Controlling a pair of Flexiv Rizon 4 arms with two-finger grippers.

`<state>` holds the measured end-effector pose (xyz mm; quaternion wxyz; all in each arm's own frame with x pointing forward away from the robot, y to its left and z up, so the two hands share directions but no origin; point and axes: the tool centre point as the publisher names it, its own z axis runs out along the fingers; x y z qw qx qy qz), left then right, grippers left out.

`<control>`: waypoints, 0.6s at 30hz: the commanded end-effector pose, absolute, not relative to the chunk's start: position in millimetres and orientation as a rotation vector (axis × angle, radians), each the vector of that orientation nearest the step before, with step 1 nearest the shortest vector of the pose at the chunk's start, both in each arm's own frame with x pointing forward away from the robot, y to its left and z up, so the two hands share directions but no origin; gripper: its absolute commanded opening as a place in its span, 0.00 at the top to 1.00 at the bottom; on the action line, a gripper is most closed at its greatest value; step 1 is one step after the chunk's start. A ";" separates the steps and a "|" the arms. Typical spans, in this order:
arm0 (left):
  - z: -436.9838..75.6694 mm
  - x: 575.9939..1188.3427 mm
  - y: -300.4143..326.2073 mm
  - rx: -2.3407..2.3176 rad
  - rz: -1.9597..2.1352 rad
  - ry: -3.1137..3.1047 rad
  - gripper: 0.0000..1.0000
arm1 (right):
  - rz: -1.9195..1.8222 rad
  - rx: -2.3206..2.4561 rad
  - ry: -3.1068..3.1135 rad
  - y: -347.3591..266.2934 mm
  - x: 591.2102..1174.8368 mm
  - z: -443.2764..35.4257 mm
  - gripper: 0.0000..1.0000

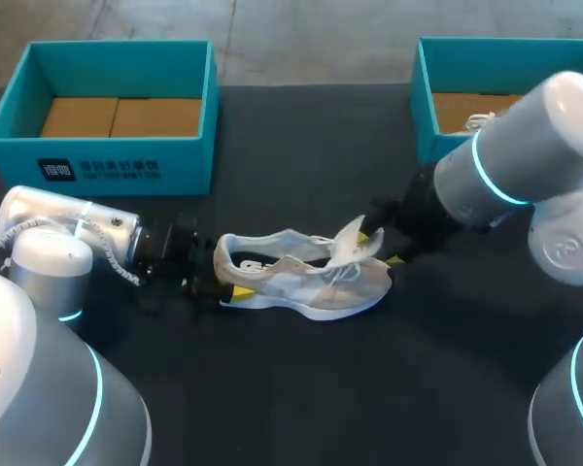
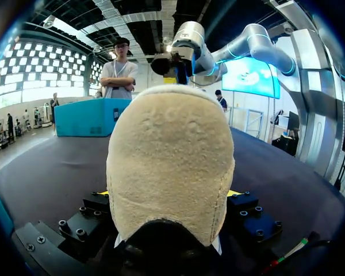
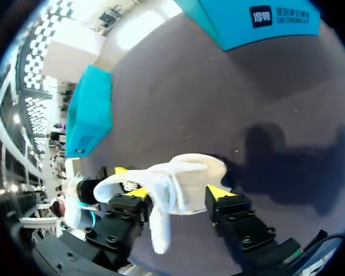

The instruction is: Take the shoe out of the shoebox, open the shoe tongue, remove and reinsert the insole, then place the shoe into the shoebox

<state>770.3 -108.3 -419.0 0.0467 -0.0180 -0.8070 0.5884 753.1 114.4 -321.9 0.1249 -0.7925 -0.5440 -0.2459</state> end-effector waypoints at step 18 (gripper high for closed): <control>-421.5 769.9 -107.6 -0.055 1.793 -2.464 1.00 | -0.364 -2.458 -1.981 205.1 734.7 -214.2 0.00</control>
